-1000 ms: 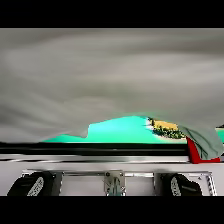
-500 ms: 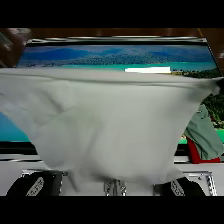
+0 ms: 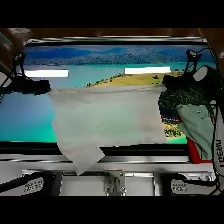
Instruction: Fold the shirts.
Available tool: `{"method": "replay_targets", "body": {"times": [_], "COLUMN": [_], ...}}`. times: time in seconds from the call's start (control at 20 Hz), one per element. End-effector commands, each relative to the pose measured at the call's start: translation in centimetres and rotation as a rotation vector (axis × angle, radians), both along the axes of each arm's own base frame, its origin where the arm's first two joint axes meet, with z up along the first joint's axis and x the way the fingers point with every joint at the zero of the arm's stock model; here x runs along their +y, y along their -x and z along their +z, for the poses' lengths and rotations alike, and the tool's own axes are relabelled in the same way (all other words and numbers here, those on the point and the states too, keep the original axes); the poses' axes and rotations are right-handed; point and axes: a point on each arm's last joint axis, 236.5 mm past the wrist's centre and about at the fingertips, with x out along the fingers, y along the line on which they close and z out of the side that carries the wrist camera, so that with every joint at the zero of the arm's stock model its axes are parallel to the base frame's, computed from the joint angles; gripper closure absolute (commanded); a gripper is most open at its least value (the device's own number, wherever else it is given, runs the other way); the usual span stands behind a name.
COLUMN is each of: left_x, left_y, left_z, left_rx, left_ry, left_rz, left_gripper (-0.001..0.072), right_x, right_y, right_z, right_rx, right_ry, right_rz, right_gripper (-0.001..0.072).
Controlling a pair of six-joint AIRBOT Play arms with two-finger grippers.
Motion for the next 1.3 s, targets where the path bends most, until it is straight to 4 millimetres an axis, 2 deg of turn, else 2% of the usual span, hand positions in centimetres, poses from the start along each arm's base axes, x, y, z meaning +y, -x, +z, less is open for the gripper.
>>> {"method": "replay_targets", "body": {"times": [0.0,0.1,0.2,0.25,0.4,0.55,0.6,0.65,0.8,0.9,0.95,1.0,1.05,1.1,1.15,1.25], "left_x": [-0.5,-2.2,-3.9,-4.4,-4.1,-2.7,-2.6,-2.5,-2.7,-2.6,-2.7,-2.6,-2.4,-2.1,-1.7,-0.9], "left_y": [-5.1,-5.9,-5.4,-4.9,-1.3,5.2,7.4,8.7,9.6,9.7,9.8,10.2,10.9,11.8,12.8,14.9], "left_z": [-4.0,-6.0,-8.1,-8.6,-8.7,-9.6,-10.1,-10.3,-11.0,-11.4,-11.4,-11.3,-10.9,-10.5,-9.8,-8.4], "left_rx": [-0.055,-0.032,0.028,0.053,0.158,0.413,0.509,0.568,0.627,0.646,0.652,0.668,0.698,0.73,0.762,0.802], "left_ry": [0.097,0.183,0.195,0.19,0.109,0.064,0.073,0.076,0.092,0.102,0.105,0.107,0.109,0.114,0.124,0.147], "left_rz": [0.081,0.106,0.079,0.061,-0.073,-0.153,-0.167,-0.178,-0.166,-0.136,-0.132,-0.137,-0.141,-0.144,-0.147,-0.149], "left_gripper": [0.0655,0.0655,0.0655,0.0655,0.0656,0.0656,0.0656,0.0656,0.0655,0.0655,0.0629,0.0469,0.0264,0.0175,0.0173,0.0173], "right_x": [0.1,0.1,0.5,0.7,0.8,1.0,1.3,1.5,1.2,1.6,1.8,1.9,1.7,0.9,-0.5,-4.9], "right_y": [-5.6,-5.6,-4.9,-4.4,-2.5,1.1,2.4,3.9,7.1,7.7,7.5,7.3,7.5,8.1,9.1,12.6], "right_z": [-3.1,-5.5,-7.8,-8.5,-8.3,-7.8,-8.2,-8.8,-11.5,-12.7,-12.7,-12.2,-11.4,-10.3,-9.3,-7.2], "right_rx": [-0.147,-0.106,-0.041,-0.011,0.047,0.175,0.232,0.3,0.47,0.515,0.511,0.498,0.494,0.505,0.535,0.638], "right_ry": [-0.037,-0.036,-0.045,-0.042,0.001,-0.012,-0.02,-0.019,-0.021,-0.043,-0.058,-0.058,-0.038,-0.001,0.05,0.161], "right_rz": [-0.108,-0.11,-0.101,-0.088,0.012,0.057,0.074,0.095,0.096,0.077,0.067,0.078,0.116,0.149,0.164,0.14], "right_gripper": [0.0654,0.0654,0.0654,0.0653,0.0654,0.0654,0.0654,0.0654,0.0654,0.0642,0.0522,0.0247,0.0112,0.0112,0.0112,0.0112]}}
